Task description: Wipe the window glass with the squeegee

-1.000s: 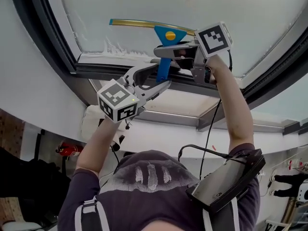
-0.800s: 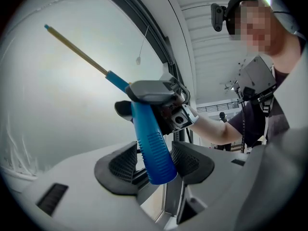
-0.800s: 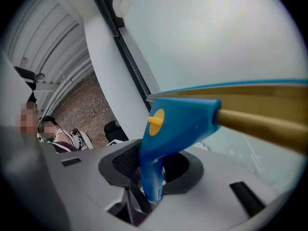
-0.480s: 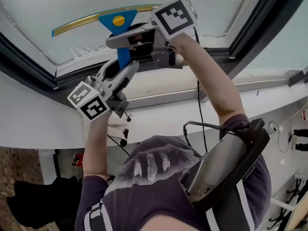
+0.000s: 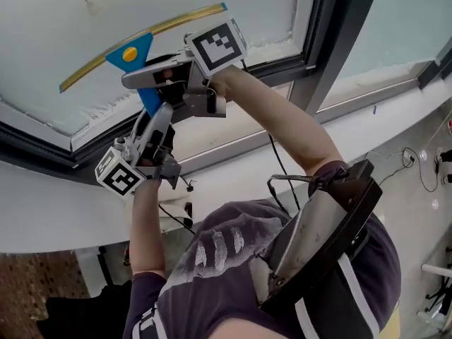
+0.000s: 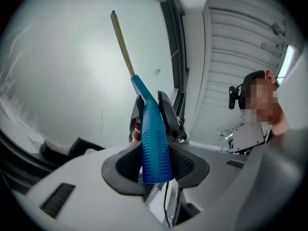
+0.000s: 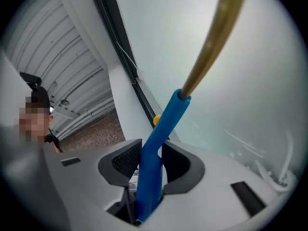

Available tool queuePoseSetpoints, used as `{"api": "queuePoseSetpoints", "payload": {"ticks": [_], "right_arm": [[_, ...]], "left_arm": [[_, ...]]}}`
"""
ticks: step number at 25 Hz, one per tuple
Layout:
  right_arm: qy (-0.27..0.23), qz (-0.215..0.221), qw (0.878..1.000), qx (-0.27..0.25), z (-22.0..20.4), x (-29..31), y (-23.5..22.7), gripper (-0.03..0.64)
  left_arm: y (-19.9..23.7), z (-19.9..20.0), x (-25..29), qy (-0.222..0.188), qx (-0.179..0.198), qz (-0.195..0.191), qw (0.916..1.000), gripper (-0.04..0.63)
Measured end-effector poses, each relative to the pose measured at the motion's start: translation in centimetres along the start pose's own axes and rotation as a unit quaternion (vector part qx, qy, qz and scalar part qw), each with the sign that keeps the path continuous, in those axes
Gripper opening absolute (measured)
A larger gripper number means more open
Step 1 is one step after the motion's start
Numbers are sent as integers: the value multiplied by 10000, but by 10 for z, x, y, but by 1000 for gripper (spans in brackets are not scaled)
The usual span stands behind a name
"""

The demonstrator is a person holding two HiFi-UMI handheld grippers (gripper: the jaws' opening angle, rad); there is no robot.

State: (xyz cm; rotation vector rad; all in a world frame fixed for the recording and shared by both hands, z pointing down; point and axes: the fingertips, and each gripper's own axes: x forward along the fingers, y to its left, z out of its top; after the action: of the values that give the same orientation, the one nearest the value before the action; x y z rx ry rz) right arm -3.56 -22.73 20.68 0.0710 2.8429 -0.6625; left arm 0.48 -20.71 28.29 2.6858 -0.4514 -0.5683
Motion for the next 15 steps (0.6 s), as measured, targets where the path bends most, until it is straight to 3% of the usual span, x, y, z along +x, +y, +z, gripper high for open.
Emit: {"api": "queuePoseSetpoints", "payload": {"ticks": [3, 6, 10, 12, 15], "right_arm": [[84, -398, 9992, -18, 2, -28, -1, 127], [443, -444, 9976, -288, 2, -38, 11, 124], [693, -574, 9936, -676, 3, -47, 25, 123], [650, -615, 9912, -974, 21, -60, 36, 123], [780, -831, 9830, -1441, 74, -86, 43, 123]], "left_arm": [[-9, -12, 21, 252, 412, 155, 9987, 149], [-19, -18, 34, 390, 860, 181, 9954, 149], [-33, -35, 36, 769, 1999, 7, 9768, 193], [-41, -49, 32, 1026, 2238, -70, 9692, 222], [-48, -49, 44, 1002, 2446, -16, 9644, 221]]}}
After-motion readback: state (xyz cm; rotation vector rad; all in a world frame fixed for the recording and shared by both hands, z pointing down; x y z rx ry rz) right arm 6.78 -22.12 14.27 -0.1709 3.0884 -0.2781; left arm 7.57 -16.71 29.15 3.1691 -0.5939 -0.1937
